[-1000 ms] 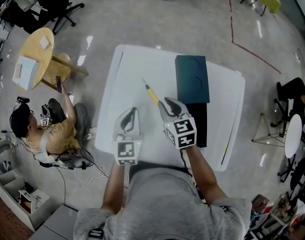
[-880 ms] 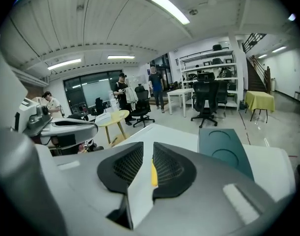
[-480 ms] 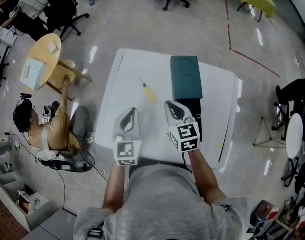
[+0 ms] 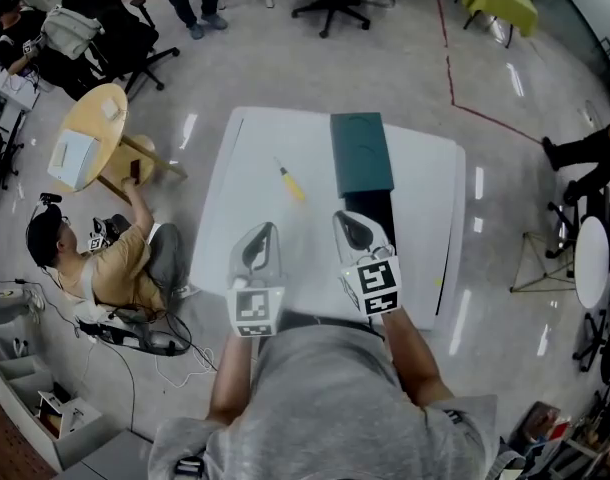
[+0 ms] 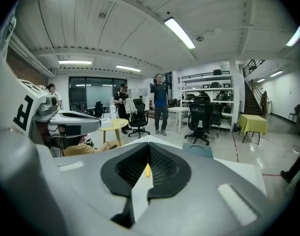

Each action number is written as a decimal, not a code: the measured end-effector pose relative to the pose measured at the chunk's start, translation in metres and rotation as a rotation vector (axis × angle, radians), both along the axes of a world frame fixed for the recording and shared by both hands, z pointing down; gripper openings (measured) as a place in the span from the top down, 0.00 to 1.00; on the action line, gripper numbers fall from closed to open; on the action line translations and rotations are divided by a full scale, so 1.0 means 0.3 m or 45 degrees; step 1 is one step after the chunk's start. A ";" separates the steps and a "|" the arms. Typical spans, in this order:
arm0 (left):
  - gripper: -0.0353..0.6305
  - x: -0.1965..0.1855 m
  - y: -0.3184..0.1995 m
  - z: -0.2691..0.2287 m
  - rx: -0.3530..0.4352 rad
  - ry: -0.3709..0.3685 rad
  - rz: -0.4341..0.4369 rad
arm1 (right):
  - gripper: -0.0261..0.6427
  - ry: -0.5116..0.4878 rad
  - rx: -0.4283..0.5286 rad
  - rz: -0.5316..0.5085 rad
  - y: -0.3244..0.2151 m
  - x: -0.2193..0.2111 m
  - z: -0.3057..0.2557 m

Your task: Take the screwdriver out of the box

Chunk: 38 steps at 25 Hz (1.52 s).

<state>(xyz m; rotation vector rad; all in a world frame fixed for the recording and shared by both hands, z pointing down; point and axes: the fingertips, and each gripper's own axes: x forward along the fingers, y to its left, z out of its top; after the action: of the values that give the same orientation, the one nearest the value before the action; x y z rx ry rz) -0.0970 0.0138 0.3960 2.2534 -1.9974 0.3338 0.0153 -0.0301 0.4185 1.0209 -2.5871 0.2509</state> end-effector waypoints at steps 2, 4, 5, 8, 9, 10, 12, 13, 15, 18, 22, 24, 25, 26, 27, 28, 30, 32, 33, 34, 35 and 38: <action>0.93 0.014 0.020 0.001 0.002 0.000 0.002 | 0.96 0.003 0.008 0.001 0.026 0.019 -0.002; 0.93 0.028 0.041 0.003 0.001 0.002 0.004 | 0.96 0.004 0.011 0.004 0.054 0.037 -0.001; 0.93 0.035 0.052 0.003 0.001 0.005 0.005 | 0.96 0.003 0.010 0.005 0.070 0.047 -0.001; 0.93 0.056 0.084 -0.002 0.000 0.009 0.005 | 0.96 -0.007 0.002 0.016 0.111 0.081 -0.003; 0.93 0.062 0.094 -0.005 0.001 0.008 0.006 | 0.96 -0.012 -0.001 0.021 0.123 0.092 -0.003; 0.93 0.066 0.103 -0.006 0.002 0.007 0.005 | 0.96 -0.016 -0.002 0.026 0.134 0.102 -0.004; 0.93 0.072 0.119 -0.007 0.003 0.003 0.004 | 0.96 -0.024 -0.003 0.031 0.150 0.115 -0.003; 0.93 0.074 0.125 -0.007 0.003 0.002 0.002 | 0.96 -0.026 -0.004 0.032 0.157 0.119 -0.001; 0.93 0.080 0.135 -0.003 -0.001 0.004 -0.001 | 0.96 -0.029 -0.006 0.032 0.165 0.125 0.000; 0.93 0.089 0.144 0.001 -0.004 0.005 -0.001 | 0.96 -0.032 -0.006 0.028 0.175 0.128 -0.003; 0.93 0.098 0.149 -0.002 -0.002 0.000 0.000 | 0.96 -0.029 -0.004 0.029 0.177 0.135 0.000; 0.93 0.102 0.151 -0.002 -0.003 -0.001 -0.001 | 0.96 -0.023 -0.008 0.028 0.177 0.139 0.007; 0.93 0.105 0.152 -0.001 -0.004 -0.001 0.000 | 0.96 -0.020 -0.011 0.027 0.177 0.142 0.010; 0.93 0.108 0.152 0.000 -0.005 0.000 0.000 | 0.96 -0.018 -0.012 0.025 0.177 0.143 0.012; 0.93 0.109 0.152 0.001 -0.006 0.000 0.000 | 0.96 -0.018 -0.013 0.023 0.178 0.144 0.014; 0.93 0.110 0.152 0.003 -0.006 -0.001 0.000 | 0.96 -0.019 -0.013 0.022 0.178 0.143 0.015; 0.93 0.110 0.154 0.006 -0.005 -0.005 0.001 | 0.96 -0.023 -0.009 0.023 0.181 0.143 0.016; 0.93 0.111 0.159 0.007 -0.005 -0.007 0.003 | 0.96 -0.028 -0.002 0.024 0.184 0.141 0.015; 0.93 0.111 0.161 0.007 -0.005 -0.008 0.004 | 0.96 -0.028 0.000 0.023 0.185 0.141 0.013; 0.93 0.112 0.162 0.006 -0.005 -0.009 0.004 | 0.96 -0.027 0.001 0.022 0.185 0.141 0.012; 0.93 0.113 0.162 0.004 -0.005 -0.009 0.005 | 0.96 -0.025 0.000 0.022 0.186 0.143 0.011; 0.93 0.119 0.162 0.000 -0.005 -0.009 0.006 | 0.96 -0.024 -0.001 0.024 0.187 0.147 0.009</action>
<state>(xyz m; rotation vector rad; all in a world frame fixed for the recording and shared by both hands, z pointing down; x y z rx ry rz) -0.0613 0.0624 0.3959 2.2587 -1.9932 0.3463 0.0596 0.0261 0.4213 1.0476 -2.5954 0.2669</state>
